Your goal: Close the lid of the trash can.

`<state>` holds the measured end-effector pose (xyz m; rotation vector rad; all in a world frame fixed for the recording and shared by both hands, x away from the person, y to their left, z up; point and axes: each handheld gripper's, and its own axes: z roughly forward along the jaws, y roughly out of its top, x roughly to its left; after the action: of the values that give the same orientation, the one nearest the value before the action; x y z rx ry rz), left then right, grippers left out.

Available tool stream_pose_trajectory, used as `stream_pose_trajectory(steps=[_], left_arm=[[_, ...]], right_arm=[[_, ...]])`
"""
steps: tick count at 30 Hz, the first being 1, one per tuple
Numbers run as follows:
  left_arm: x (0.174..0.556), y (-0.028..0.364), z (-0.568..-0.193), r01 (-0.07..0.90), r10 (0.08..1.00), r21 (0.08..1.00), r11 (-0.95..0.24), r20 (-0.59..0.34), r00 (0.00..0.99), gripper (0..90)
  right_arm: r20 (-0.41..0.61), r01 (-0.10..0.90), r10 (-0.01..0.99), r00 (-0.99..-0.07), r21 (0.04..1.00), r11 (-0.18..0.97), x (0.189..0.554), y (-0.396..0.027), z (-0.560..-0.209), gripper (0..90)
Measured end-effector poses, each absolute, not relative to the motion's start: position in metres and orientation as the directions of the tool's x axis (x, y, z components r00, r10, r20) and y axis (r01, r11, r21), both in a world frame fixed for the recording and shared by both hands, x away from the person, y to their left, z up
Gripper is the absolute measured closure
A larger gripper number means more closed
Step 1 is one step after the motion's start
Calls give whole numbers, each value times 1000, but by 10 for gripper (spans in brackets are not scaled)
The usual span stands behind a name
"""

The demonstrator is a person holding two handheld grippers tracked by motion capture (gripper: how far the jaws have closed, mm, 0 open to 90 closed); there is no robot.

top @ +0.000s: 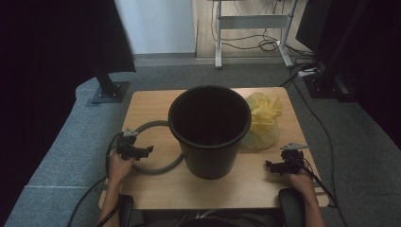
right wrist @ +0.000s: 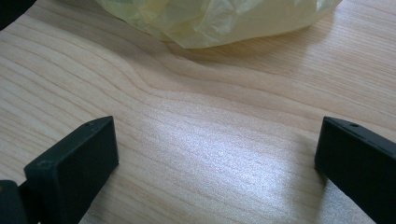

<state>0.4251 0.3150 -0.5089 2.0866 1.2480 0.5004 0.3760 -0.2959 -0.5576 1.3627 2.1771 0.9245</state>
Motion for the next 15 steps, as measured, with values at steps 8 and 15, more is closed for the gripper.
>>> stream_pose_trajectory(steps=[8,15], left_arm=[[441,332,-526,673,917,674,-304,15,399,0],[446,336,-541,712,921,623,-325,36,389,0]], right_arm=[[5,627,899,-439,718,303,376,-296,-558,0],[4,627,899,-438,718,303,376,-296,-558,0]])
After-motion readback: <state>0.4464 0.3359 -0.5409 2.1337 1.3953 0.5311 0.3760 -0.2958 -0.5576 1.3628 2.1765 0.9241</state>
